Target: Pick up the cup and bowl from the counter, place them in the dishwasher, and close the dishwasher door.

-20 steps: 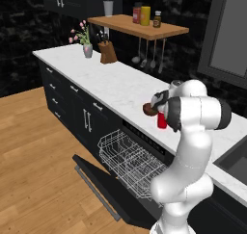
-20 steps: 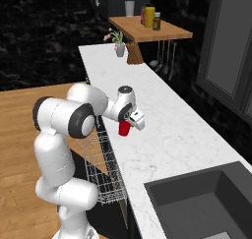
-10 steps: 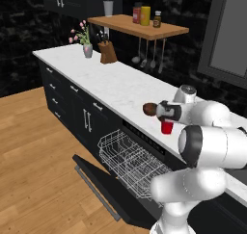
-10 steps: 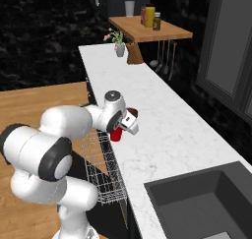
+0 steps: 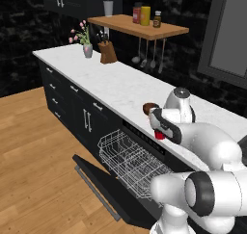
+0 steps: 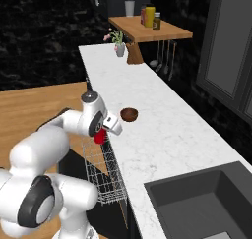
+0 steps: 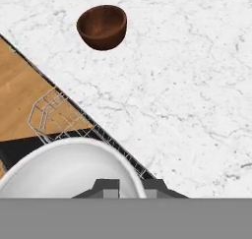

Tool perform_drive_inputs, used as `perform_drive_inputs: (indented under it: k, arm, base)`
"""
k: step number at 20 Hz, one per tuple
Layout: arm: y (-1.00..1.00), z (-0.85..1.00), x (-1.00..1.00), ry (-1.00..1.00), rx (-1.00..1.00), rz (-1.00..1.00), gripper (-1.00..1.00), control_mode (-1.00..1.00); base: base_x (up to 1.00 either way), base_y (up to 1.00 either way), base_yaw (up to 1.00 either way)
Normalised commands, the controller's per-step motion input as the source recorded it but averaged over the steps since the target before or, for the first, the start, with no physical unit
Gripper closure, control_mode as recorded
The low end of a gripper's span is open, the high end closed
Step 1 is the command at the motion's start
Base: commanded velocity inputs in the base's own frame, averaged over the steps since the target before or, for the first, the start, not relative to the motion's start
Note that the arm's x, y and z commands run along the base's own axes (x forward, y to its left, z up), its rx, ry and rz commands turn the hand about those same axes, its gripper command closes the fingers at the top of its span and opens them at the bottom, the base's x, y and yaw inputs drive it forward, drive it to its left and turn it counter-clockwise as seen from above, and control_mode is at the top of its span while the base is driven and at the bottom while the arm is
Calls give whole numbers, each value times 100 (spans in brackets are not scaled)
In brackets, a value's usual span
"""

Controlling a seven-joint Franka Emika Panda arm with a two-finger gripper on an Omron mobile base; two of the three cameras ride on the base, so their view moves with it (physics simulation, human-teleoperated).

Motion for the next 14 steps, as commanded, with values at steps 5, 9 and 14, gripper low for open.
perform_drive_inputs:
  k: [5,9,14]
  arm:
    - [65,1,-54,0,0,0,100,-100]
    - [66,0,-44,0,0,-1,100,-100]
    - [50,0,-24,0,0,-6,100,-100]
  base:
    - [0,0,0]
    - [0,0,0]
    - [0,0,0]
